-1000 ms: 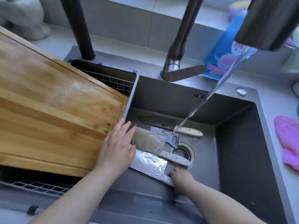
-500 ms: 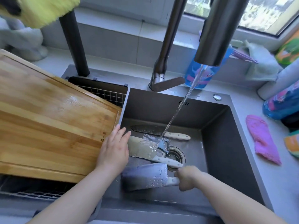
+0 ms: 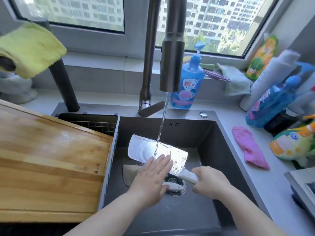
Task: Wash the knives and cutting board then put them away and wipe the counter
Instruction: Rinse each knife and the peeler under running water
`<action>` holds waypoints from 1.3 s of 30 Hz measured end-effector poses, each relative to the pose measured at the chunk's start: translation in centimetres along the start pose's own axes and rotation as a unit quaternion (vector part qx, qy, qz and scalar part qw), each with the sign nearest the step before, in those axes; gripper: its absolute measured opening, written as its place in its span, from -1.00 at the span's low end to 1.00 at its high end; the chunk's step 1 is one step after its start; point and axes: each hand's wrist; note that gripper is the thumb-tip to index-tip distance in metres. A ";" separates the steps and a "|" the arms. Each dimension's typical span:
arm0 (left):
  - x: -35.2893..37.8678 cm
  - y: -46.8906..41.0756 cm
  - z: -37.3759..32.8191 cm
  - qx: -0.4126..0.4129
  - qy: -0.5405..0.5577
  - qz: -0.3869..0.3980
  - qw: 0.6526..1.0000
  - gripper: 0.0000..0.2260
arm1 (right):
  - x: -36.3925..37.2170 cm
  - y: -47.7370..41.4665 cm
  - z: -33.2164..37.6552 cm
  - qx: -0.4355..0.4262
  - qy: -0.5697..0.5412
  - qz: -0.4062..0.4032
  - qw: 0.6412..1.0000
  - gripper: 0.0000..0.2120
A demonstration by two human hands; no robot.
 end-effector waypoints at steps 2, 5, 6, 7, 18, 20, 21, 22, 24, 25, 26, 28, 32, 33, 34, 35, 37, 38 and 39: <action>0.6 -0.1 1.5 -0.041 -0.033 -0.020 0.998 -0.42 | -0.2 0.5 -0.2 -0.004 0.013 -0.017 1.000 -0.76; 0.1 -0.4 3.1 -0.148 -0.065 -0.019 0.987 -0.38 | 0.0 1.0 -0.4 -0.008 0.027 -0.023 0.999 -0.75; -0.1 -0.6 2.9 -0.156 -0.057 -0.013 0.986 -0.35 | 0.3 1.0 -0.4 -0.009 0.025 -0.024 0.999 -0.76; -0.4 -0.7 2.2 -0.152 -0.031 -0.004 0.988 -0.33 | 0.6 0.9 -0.3 -0.011 0.018 -0.027 0.999 -0.76; 0.3 -2.4 1.5 -0.085 -0.034 0.013 0.996 -0.30 | 2.2 0.2 -0.3 -0.007 -0.030 -0.051 0.998 -0.79; 1.4 -2.3 0.2 -0.040 0.022 -0.015 0.999 -0.32 | 2.4 0.0 -0.2 -0.003 -0.030 -0.038 0.999 -0.82; 2.0 -2.3 -0.7 0.004 0.028 -0.007 1.000 -0.35 | 2.4 -0.1 -0.1 -0.005 -0.026 -0.032 0.999 -0.83; 2.5 -2.3 -1.3 0.030 0.046 -0.005 0.998 -0.38 | 2.4 -0.3 0.0 -0.010 -0.018 -0.028 0.999 -0.81; 2.8 -2.2 -1.7 0.032 0.044 0.018 0.998 -0.39 | 2.2 -0.4 0.3 -0.018 0.002 -0.028 0.999 -0.78; 2.8 -2.1 -1.0 0.018 0.059 0.024 0.998 -0.40 | 2.2 -0.5 0.3 -0.020 0.010 -0.028 0.999 -0.77; 2.9 -2.0 0.1 -0.007 0.050 0.005 0.999 -0.40 | 2.3 -0.5 0.3 -0.020 0.015 -0.027 0.999 -0.77; 2.6 -1.8 2.0 -0.082 0.038 0.022 0.996 -0.34 | 2.6 -0.4 0.3 -0.015 0.014 -0.025 0.999 -0.77; 2.2 -1.9 1.3 -0.055 0.056 0.020 0.997 -0.32 | 3.1 -0.7 1.0 -0.012 -0.015 -0.031 0.999 -0.77; 2.1 -1.9 0.4 -0.011 0.060 0.021 0.998 -0.33 | 3.1 -0.8 1.3 -0.015 -0.023 -0.033 0.999 -0.77; 1.9 -2.0 -0.3 0.020 0.054 0.023 0.998 -0.35 | 3.1 -0.9 1.5 -0.017 -0.029 -0.036 0.999 -0.76; 1.9 -2.0 -0.4 0.033 0.049 0.013 0.998 -0.35 | 3.1 -1.0 1.5 -0.019 -0.031 -0.040 0.999 -0.76; 1.8 -2.2 0.9 0.020 0.027 0.007 0.999 -0.35 | 3.0 -1.0 1.1 -0.014 -0.028 -0.047 0.998 -0.78; 1.8 -2.0 1.9 -0.031 0.022 0.002 0.999 -0.34 | 3.0 -1.0 0.8 -0.008 -0.025 -0.048 0.999 -0.80; 2.1 -1.9 2.9 -0.086 0.010 -0.004 0.996 -0.33 | 3.1 -0.9 0.6 -0.001 -0.023 -0.048 0.999 -0.82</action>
Point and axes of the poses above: each hand's wrist, its own y-axis away from the middle knuckle, its own x-axis out of the palm, z = x × y, and after that the axes turned 3 degrees about x, right-handed
